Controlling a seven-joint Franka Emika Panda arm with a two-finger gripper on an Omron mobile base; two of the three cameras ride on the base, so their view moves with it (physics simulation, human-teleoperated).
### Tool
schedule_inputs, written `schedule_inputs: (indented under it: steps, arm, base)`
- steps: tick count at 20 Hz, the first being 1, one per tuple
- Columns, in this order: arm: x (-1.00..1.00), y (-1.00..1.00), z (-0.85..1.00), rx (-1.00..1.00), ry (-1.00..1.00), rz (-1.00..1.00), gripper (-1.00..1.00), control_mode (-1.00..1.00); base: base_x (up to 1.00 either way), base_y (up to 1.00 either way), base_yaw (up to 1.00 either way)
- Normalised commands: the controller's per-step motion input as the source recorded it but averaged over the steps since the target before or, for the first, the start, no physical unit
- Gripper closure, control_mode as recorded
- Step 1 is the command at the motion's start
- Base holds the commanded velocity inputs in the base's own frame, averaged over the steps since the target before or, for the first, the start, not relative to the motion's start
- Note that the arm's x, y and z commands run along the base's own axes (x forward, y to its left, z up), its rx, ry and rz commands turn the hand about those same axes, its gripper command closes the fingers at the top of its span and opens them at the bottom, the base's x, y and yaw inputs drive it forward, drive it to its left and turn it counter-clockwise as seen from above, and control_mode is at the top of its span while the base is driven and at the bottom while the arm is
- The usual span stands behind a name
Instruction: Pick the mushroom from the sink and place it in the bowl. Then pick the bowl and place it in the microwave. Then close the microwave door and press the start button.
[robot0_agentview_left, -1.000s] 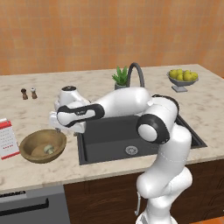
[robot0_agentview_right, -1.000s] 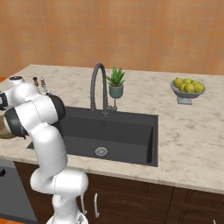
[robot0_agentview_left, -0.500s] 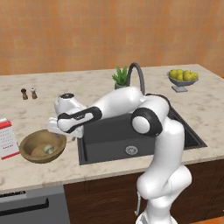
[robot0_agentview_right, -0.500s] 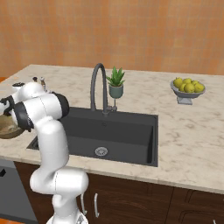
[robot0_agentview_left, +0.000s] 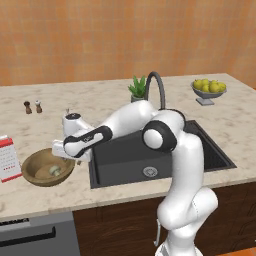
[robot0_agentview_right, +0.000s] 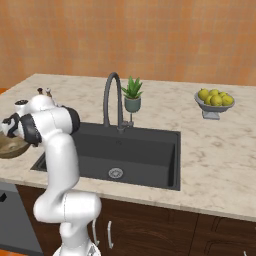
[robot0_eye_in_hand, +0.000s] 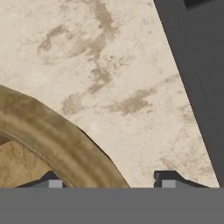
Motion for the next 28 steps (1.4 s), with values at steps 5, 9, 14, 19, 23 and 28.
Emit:
schedule_inputs:
  steps: [5, 9, 14, 19, 23, 28]
  arm:
    - [0.0, 0.01, 0.0, 0.0, 0.0, 0.0, 1.0, -1.0]
    - [-0.24, -0.36, 0.23, 0.13, 0.0, -0.04, 1.0, -1.0]
    - [-0.81, -0.61, 0.76, 0.18, -0.08, -0.02, 1.0, -1.0]
    - [-0.8, -0.54, 0.89, 0.0, -0.03, -0.12, 1.0, -1.0]
    - [-0.58, -0.78, 0.69, -0.01, 0.0, -0.25, 1.0, -1.0]
    - [-0.44, -0.82, 0.7, -0.07, 0.0, -0.29, 1.0, -1.0]
  base:
    - [0.0, 0.0, 0.0]
    - [0.0, 0.0, 0.0]
    - [0.0, 0.0, 0.0]
    - [0.0, 0.0, 0.0]
    - [0.0, 0.0, 0.0]
    - [0.0, 0.0, 0.0]
